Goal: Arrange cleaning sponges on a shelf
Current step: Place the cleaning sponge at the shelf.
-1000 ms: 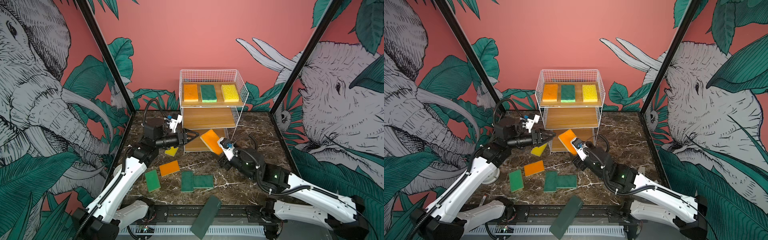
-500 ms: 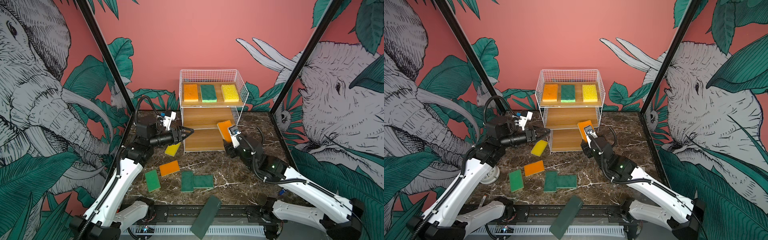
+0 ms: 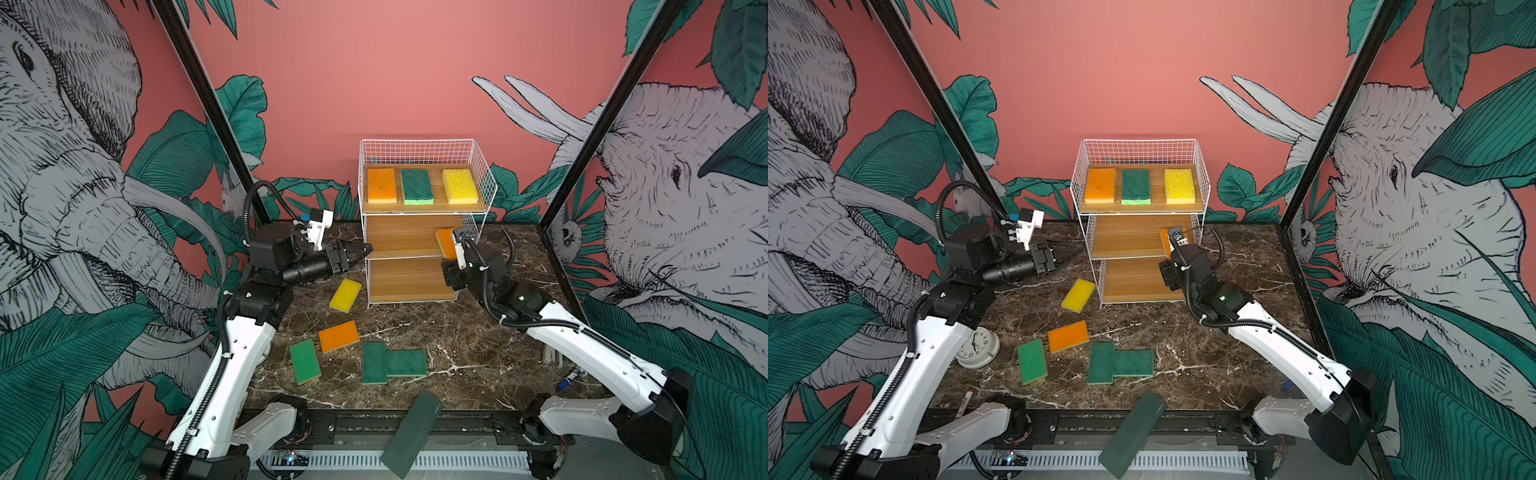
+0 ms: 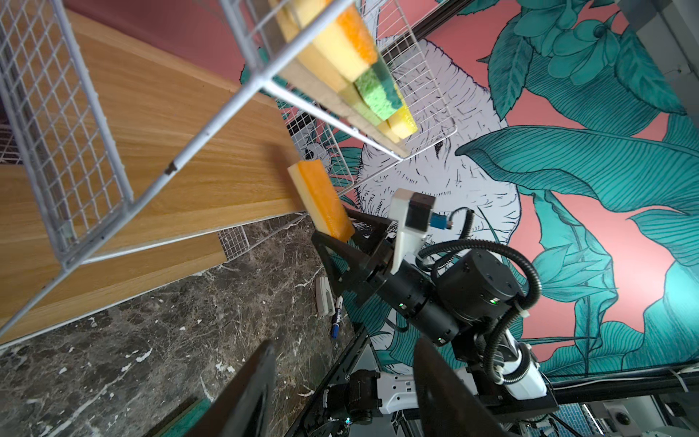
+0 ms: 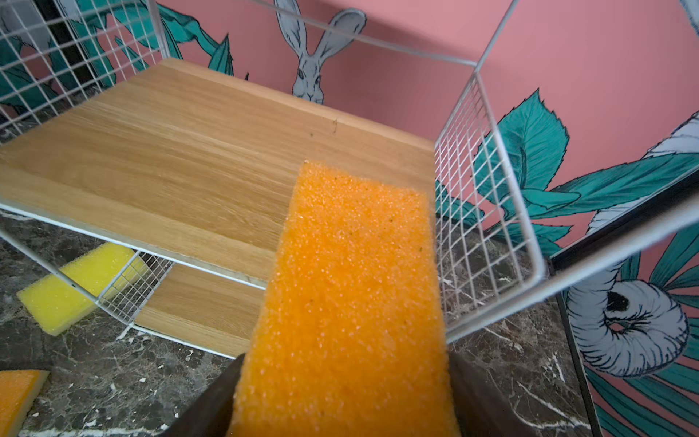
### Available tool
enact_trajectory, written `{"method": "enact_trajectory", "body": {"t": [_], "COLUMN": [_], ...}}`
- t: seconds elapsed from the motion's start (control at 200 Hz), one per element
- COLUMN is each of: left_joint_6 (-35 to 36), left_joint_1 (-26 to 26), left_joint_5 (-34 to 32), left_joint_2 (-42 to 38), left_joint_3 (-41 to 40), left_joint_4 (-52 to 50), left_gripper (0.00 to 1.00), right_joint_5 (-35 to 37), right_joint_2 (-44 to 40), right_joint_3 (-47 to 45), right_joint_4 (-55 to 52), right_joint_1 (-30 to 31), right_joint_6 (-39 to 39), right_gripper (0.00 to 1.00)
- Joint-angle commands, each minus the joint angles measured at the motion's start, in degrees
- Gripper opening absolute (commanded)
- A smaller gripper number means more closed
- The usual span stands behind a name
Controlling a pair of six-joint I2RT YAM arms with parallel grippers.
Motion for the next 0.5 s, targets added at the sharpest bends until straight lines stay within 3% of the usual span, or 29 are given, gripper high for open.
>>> {"method": "enact_trajectory", "body": {"t": [0.0, 0.495], "left_joint_6": [1.01, -0.41], "left_joint_1": [0.97, 4.33], "left_joint_5": [2.98, 5.23], "left_joint_2": [-0.88, -0.86], "left_joint_3": [0.91, -2.80], "left_joint_4": [0.87, 3.75], "left_gripper": [0.59, 0.58], "right_joint_5": [-0.26, 1.20], "right_joint_2": [1.15, 5.00], "right_joint_3": [1.88, 2.14], "right_joint_4": [3.31, 8.50], "right_joint_1": [-0.53, -2.80], "right_joint_6": [1.34, 1.43], "right_gripper": [0.76, 0.76]}}
